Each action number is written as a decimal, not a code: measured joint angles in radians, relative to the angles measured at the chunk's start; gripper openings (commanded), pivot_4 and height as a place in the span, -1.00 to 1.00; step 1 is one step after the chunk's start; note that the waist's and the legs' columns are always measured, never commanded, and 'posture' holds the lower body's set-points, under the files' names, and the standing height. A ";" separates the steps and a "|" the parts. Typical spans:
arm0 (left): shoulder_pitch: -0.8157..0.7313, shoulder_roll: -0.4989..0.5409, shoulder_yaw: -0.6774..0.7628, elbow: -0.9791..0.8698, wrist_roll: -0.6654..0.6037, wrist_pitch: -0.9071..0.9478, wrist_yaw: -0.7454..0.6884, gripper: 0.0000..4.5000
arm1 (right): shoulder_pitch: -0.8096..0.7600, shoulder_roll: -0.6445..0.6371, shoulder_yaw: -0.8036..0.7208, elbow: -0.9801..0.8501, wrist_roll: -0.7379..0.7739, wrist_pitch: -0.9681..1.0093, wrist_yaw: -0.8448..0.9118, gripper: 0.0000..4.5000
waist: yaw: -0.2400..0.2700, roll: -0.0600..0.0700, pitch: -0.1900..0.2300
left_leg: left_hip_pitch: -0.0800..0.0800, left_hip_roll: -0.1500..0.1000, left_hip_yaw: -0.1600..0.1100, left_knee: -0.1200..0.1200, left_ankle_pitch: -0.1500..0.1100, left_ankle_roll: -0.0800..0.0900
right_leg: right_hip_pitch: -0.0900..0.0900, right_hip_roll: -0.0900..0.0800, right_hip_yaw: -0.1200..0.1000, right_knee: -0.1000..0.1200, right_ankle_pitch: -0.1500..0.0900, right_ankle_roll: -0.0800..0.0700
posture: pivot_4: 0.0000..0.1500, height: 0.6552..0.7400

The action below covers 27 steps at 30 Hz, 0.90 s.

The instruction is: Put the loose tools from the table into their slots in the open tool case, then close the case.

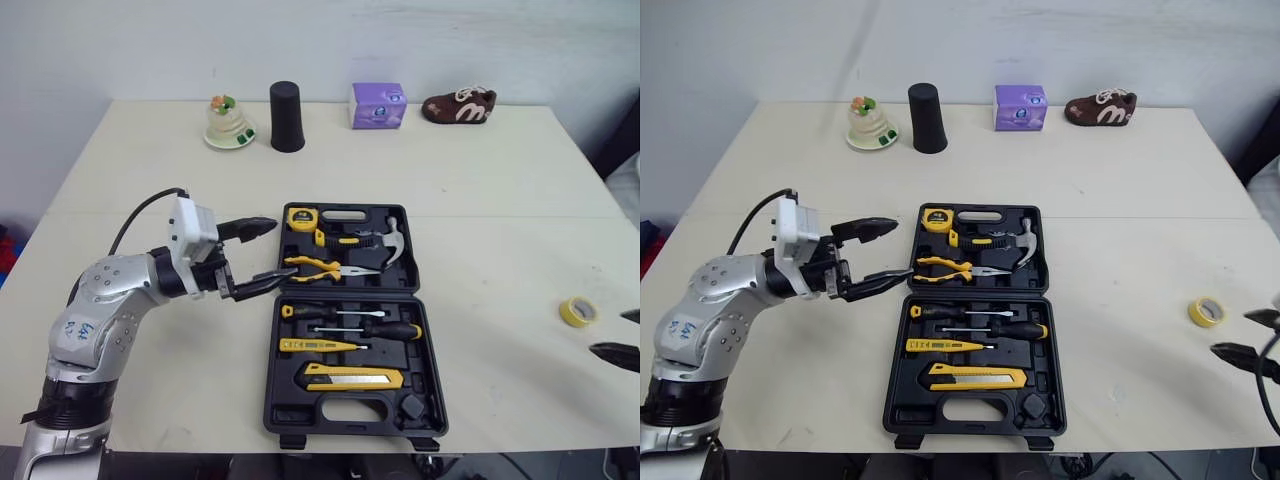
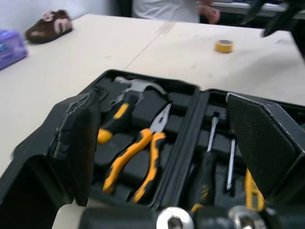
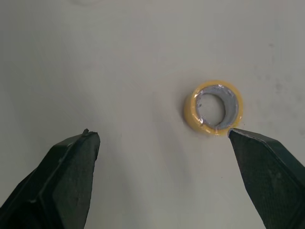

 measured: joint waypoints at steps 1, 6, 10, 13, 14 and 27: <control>0.005 0.003 -0.010 -0.012 0.000 0.003 -0.008 0.95 | -0.066 0.000 0.051 0.045 -0.012 0.000 0.021 1.00 | -0.001 0.002 0.001 | -0.001 0.001 0.000 0.003 -0.001 -0.001 | 0.000 0.004 0.000 0.001 0.000 0.000 | 1.00 1.00; 0.004 -0.009 -0.033 -0.036 -0.009 0.021 -0.023 0.95 | -0.296 -0.001 0.251 0.179 -0.092 0.016 0.097 1.00 | -0.001 0.009 0.007 | 0.001 0.003 0.000 0.008 0.000 -0.001 | -0.001 0.007 0.007 0.009 0.000 0.000 | 1.00 1.00; 0.005 -0.019 -0.031 -0.054 -0.014 0.042 -0.011 0.95 | -0.465 0.005 0.365 0.283 -0.161 0.009 0.125 1.00 | -0.004 0.010 0.009 | 0.003 0.003 0.002 0.012 0.000 -0.001 | -0.001 0.007 0.010 0.014 0.000 0.001 | 1.00 1.00; 0.013 -0.018 -0.028 -0.068 -0.015 0.050 -0.011 0.95 | -0.520 0.011 0.406 0.314 -0.189 0.012 0.138 1.00 | -0.004 0.010 0.009 | 0.003 0.003 0.003 0.012 0.000 -0.001 | -0.001 0.007 0.011 0.015 0.000 0.001 | 1.00 1.00; 0.022 -0.015 -0.026 -0.070 -0.016 0.053 -0.011 0.95 | -0.537 0.020 0.415 0.325 -0.199 0.013 0.140 1.00 | -0.004 0.010 0.009 | 0.004 0.003 0.003 0.013 0.000 -0.001 | -0.001 0.007 0.011 0.016 0.000 0.001 | 1.00 1.00; 0.033 0.006 -0.021 -0.085 -0.025 0.068 -0.040 1.00 | -0.647 0.062 0.505 0.431 -0.298 0.011 0.142 0.43 | -0.009 0.010 0.009 | 0.007 0.003 0.009 0.013 0.000 -0.001 | -0.001 0.008 0.018 0.017 0.001 0.001 | 1.00 1.00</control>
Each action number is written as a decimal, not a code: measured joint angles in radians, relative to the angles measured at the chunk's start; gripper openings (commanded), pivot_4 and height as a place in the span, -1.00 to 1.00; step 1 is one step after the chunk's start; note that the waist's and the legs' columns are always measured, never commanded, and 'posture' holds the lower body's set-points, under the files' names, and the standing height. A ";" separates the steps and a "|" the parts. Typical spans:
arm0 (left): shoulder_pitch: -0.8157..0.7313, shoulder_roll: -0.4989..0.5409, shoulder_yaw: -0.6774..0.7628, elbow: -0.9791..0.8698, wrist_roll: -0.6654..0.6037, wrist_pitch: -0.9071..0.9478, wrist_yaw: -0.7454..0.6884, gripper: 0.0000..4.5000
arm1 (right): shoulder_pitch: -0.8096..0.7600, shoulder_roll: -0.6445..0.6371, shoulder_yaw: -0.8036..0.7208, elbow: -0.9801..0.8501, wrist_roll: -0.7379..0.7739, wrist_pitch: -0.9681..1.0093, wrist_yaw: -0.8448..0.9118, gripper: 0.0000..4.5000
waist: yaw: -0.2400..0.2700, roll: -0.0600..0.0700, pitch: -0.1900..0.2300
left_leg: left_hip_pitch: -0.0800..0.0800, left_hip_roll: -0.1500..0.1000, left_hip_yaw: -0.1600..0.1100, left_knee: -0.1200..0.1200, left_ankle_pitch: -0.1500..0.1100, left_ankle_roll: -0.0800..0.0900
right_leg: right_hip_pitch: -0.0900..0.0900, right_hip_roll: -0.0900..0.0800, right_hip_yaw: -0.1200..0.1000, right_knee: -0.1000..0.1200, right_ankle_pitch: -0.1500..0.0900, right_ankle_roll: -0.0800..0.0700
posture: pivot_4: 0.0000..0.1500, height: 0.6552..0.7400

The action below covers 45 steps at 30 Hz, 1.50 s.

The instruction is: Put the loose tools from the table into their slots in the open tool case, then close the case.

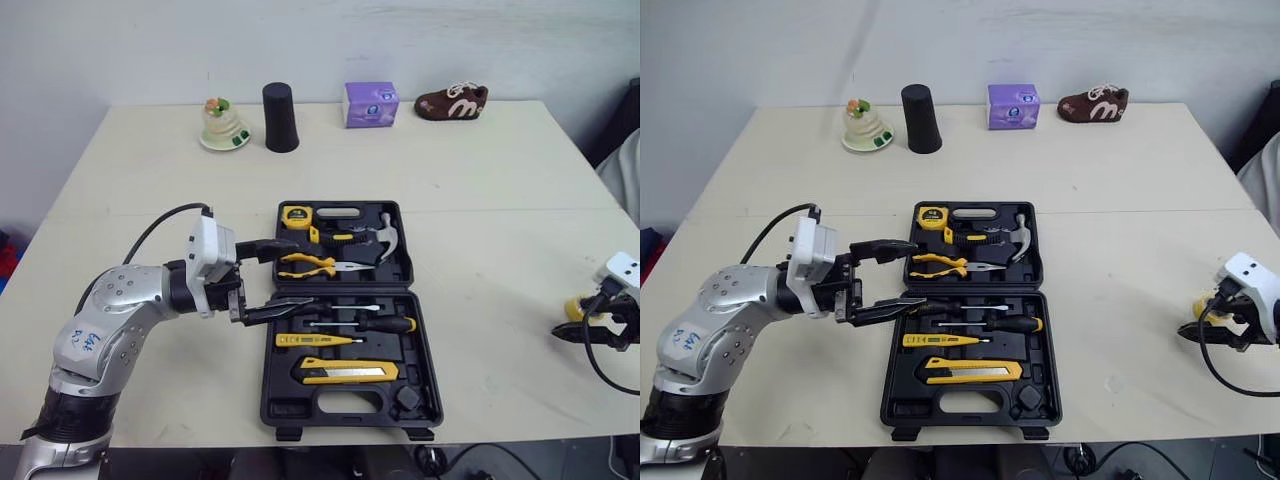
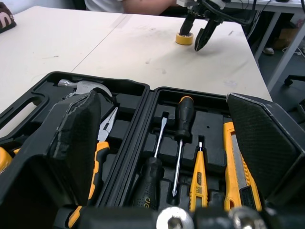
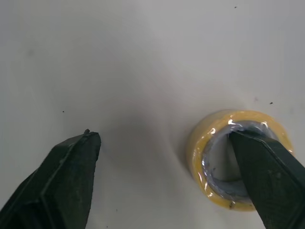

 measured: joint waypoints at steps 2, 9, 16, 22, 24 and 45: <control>-0.006 0.000 -0.001 -0.001 0.000 0.000 -0.004 1.00 | -0.009 0.001 0.007 0.007 -0.010 -0.005 0.002 -0.10 | -0.004 0.000 0.000 | 0.000 0.000 0.000 0.000 0.000 0.000 | 0.000 0.000 0.001 0.000 0.000 0.000 | 1.00 1.00; -0.020 -0.004 -0.020 -0.015 -0.021 0.003 -0.042 1.00 | -0.004 0.000 0.011 -0.001 -0.032 -0.084 0.008 -0.98 | -0.019 -0.002 0.001 | 0.001 0.000 0.002 -0.001 0.000 0.000 | 0.000 0.000 0.002 0.000 0.000 0.001 | 1.00 1.00; -0.023 0.027 -0.043 -0.026 -0.061 0.038 -0.115 1.00 | 0.156 -0.025 -0.102 -0.473 0.137 0.001 0.116 -0.98 | -0.023 0.000 0.003 | 0.003 0.001 0.003 -0.004 0.001 -0.001 | -0.001 0.002 0.004 0.001 0.000 0.001 | 1.00 1.00; -0.033 0.039 -0.051 -0.007 -0.022 -0.058 -0.203 1.00 | 0.224 -0.028 -0.082 -1.082 0.342 0.231 0.097 -0.98 | -0.017 -0.004 0.005 | 0.001 0.002 0.000 -0.006 0.000 -0.002 | -0.001 0.000 0.002 -0.002 0.000 0.001 | 1.00 1.00; -0.034 0.028 -0.052 0.018 0.020 -0.117 -0.206 1.00 | 0.207 -0.007 -0.046 -1.193 0.379 0.292 0.051 -0.98 | -0.015 -0.008 0.007 | 0.000 0.002 0.000 -0.006 -0.001 0.000 | -0.001 -0.001 0.002 -0.004 0.000 0.001 | 1.00 1.00; 0.130 0.072 -0.056 -0.120 0.023 -0.091 -0.170 1.00 | 0.177 -0.023 0.301 -1.441 0.225 0.328 -0.077 -0.98 | -0.020 -0.014 0.010 | -0.017 0.003 0.002 0.007 -0.002 0.003 | -0.018 0.000 0.004 0.005 0.001 0.002 | 1.00 1.00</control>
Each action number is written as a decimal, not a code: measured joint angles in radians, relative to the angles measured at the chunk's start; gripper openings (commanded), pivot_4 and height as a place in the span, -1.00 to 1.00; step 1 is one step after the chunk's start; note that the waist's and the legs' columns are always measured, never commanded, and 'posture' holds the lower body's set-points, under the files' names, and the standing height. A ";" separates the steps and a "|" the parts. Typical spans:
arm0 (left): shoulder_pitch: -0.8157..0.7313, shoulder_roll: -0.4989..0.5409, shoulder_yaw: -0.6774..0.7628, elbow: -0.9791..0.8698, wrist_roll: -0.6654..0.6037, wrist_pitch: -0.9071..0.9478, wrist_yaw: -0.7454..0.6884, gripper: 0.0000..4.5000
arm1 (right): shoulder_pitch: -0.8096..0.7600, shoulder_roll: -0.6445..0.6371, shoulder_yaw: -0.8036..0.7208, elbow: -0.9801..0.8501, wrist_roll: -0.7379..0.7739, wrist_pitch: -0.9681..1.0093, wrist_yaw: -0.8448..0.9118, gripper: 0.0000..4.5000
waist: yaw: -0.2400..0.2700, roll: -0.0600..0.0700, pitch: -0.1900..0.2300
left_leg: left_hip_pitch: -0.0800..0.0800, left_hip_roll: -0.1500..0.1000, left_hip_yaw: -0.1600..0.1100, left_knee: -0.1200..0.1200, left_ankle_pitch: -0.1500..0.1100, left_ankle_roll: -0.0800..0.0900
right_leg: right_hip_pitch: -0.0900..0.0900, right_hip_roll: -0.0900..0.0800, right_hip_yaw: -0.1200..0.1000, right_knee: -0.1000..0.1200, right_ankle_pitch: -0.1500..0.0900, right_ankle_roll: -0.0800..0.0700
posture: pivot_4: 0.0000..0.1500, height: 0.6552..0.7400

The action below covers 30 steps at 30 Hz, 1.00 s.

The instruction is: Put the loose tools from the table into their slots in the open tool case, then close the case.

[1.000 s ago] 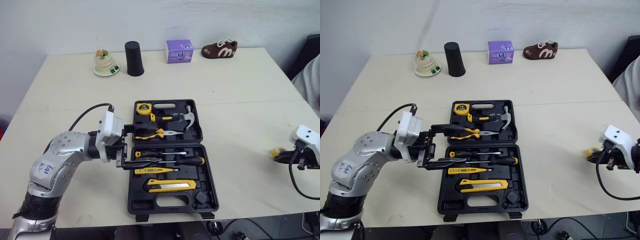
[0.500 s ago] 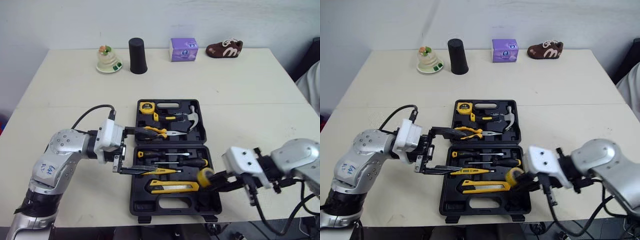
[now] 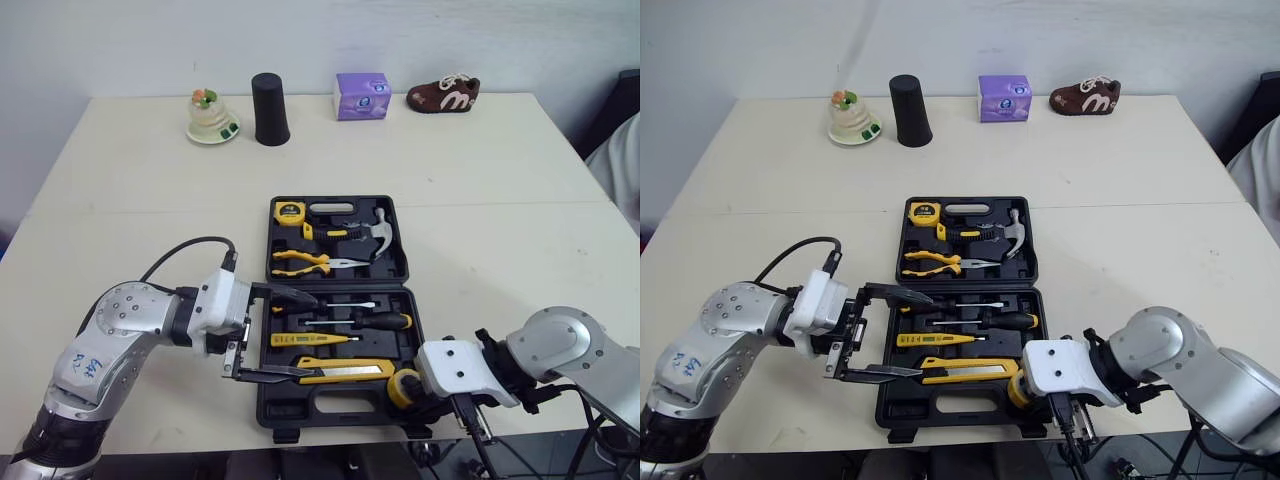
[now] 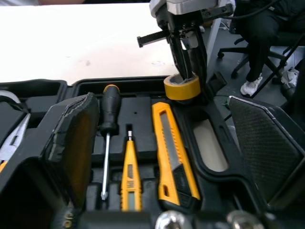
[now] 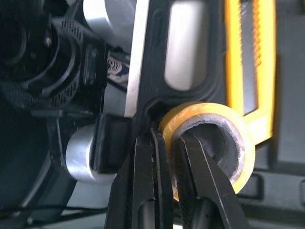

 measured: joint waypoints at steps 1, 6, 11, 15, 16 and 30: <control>0.004 0.000 0.005 -0.007 -0.002 0.005 0.007 1.00 | 0.000 -0.003 0.000 0.000 -0.008 -0.006 0.003 -0.98 | 0.000 0.000 0.000 | 0.000 0.000 0.000 0.000 0.000 0.000 | 0.000 0.000 0.000 0.000 0.000 0.000 | 1.00 1.00; 0.032 0.001 0.009 -0.019 -0.006 0.013 0.023 1.00 | -0.008 0.000 0.032 0.004 -0.047 -0.026 0.005 -0.98 | 0.001 -0.001 0.000 | 0.000 0.000 0.000 0.000 0.000 0.000 | 0.000 0.000 0.000 0.000 0.000 0.000 | 1.00 1.00; 0.032 0.002 0.010 -0.019 -0.006 0.013 0.031 1.00 | -0.039 0.014 0.071 0.012 -0.077 -0.015 0.009 -0.98 | 0.001 -0.001 0.000 | 0.000 0.000 0.000 0.000 0.000 0.000 | 0.000 0.000 0.000 0.000 0.000 0.000 | 1.00 1.00; 0.028 0.002 0.009 -0.016 -0.004 0.009 0.034 1.00 | -0.062 0.030 0.087 0.012 -0.082 0.011 0.013 -0.98 | 0.000 -0.001 0.000 | 0.000 0.000 0.000 0.001 0.000 0.000 | 0.000 0.000 0.000 0.000 0.000 0.000 | 1.00 1.00; 0.023 0.002 0.009 -0.015 -0.003 0.006 0.035 1.00 | -0.067 0.031 0.091 0.011 -0.081 0.023 0.013 -0.79 | -0.001 -0.001 0.000 | 0.000 0.000 0.000 0.000 0.000 0.000 | 0.000 0.000 0.000 0.000 0.000 0.000 | 1.00 1.00; -0.005 0.003 0.007 0.033 0.000 -0.006 0.025 1.00 | -0.030 -0.062 -0.174 -0.002 0.233 0.113 0.176 -0.05 | 0.003 -0.001 0.000 | 0.000 -0.001 -0.001 0.001 -0.001 0.001 | 0.001 0.000 0.000 0.000 0.000 -0.001 | 1.00 1.00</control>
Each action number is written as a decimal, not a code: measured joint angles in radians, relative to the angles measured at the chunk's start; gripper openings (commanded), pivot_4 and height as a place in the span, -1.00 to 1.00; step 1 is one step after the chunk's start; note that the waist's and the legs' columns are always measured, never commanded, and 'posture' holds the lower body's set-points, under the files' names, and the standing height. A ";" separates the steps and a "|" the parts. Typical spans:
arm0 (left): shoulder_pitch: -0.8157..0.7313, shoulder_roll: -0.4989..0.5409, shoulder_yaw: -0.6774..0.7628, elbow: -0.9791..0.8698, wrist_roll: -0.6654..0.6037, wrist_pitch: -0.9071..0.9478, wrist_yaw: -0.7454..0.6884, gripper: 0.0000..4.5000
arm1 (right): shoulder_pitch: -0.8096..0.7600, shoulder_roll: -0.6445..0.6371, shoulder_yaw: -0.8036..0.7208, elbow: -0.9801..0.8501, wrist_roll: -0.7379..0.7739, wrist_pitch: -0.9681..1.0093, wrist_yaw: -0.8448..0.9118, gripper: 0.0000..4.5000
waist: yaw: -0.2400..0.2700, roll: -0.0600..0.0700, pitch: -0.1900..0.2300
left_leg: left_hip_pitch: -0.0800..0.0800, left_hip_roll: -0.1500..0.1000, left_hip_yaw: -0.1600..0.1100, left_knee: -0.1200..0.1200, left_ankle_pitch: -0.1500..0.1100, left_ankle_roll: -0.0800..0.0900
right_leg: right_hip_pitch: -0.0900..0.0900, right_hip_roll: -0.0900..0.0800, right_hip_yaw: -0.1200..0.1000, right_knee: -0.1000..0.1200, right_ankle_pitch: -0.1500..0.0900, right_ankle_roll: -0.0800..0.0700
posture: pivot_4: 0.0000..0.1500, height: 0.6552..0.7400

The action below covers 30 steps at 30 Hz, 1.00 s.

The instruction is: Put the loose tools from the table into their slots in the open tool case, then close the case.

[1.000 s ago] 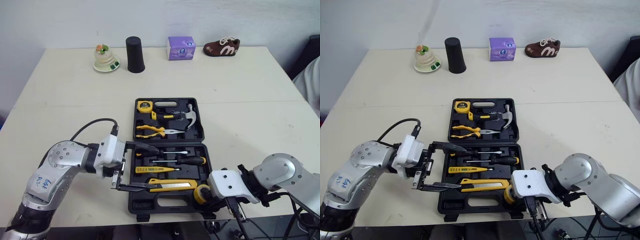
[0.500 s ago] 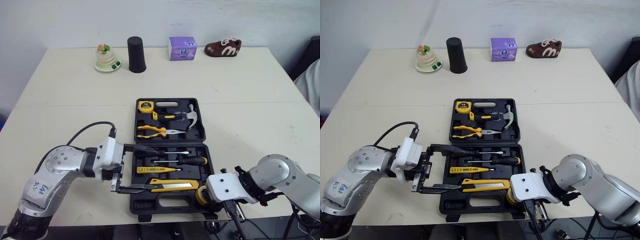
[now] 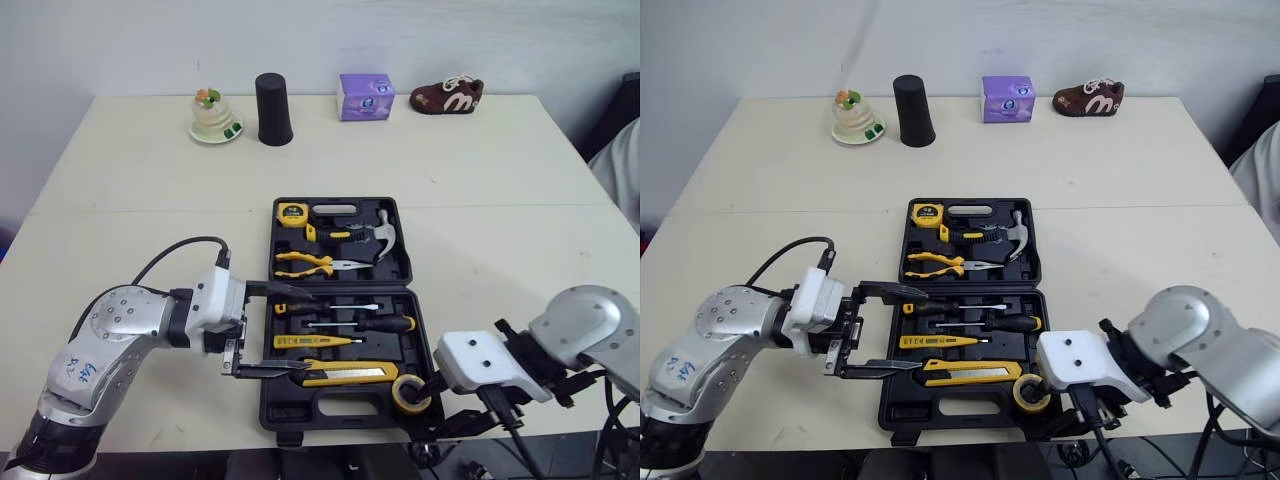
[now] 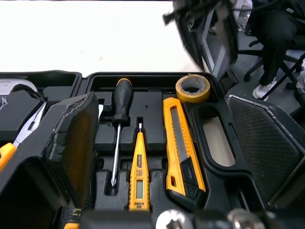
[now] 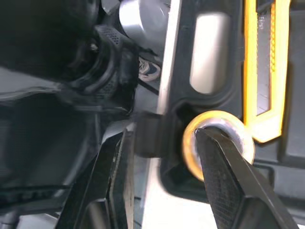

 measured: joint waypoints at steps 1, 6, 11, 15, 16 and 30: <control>-0.002 0.000 -0.001 0.004 0.000 -0.002 -0.004 1.00 | 0.015 -0.001 -0.017 0.000 0.017 0.000 0.005 -0.05 | 0.000 0.000 0.000 | 0.000 0.000 0.000 0.000 0.000 0.000 | 0.000 0.000 0.000 0.000 0.000 0.000 | 1.00 1.00; -0.036 -0.010 -0.013 0.034 0.009 -0.023 -0.012 1.00 | 0.136 0.196 -0.162 0.056 0.144 -0.051 -0.076 -0.61 | -0.001 -0.003 -0.001 | 0.000 -0.001 0.000 0.000 0.000 0.000 | 0.000 0.000 0.000 0.000 0.000 0.000 | 1.00 1.00; -0.038 -0.011 -0.023 0.038 0.020 -0.028 -0.013 1.00 | 0.306 0.319 -0.199 0.156 0.076 -0.225 -0.097 -0.99 | 0.002 -0.004 -0.001 | -0.001 -0.001 0.000 0.000 0.000 0.000 | 0.001 0.000 0.000 -0.001 0.001 0.001 | 1.00 1.00; -0.038 -0.011 -0.023 0.039 0.027 -0.028 -0.013 1.00 | 0.373 0.406 -0.162 0.255 -0.054 -0.437 -0.096 -0.99 | -0.001 -0.004 -0.001 | 0.001 -0.001 0.001 0.001 0.000 0.000 | 0.002 0.001 0.001 0.000 0.001 0.002 | 1.00 1.00; -0.038 -0.011 -0.023 0.039 0.029 -0.028 -0.013 1.00 | 0.384 0.425 -0.140 0.279 -0.076 -0.471 -0.099 -0.99 | -0.002 -0.004 -0.001 | 0.001 -0.001 0.001 0.002 0.000 0.000 | 0.002 0.001 0.001 0.001 0.001 0.002 | 1.00 1.00; -0.020 -0.001 -0.020 0.039 0.031 -0.019 -0.013 1.00 | 0.409 0.445 -0.051 0.489 -0.210 -0.760 -0.106 -0.99 | 0.003 -0.008 -0.003 | 0.021 -0.002 0.001 0.000 -0.001 0.004 | 0.026 -0.001 0.001 -0.008 0.005 0.002 | 1.00 1.00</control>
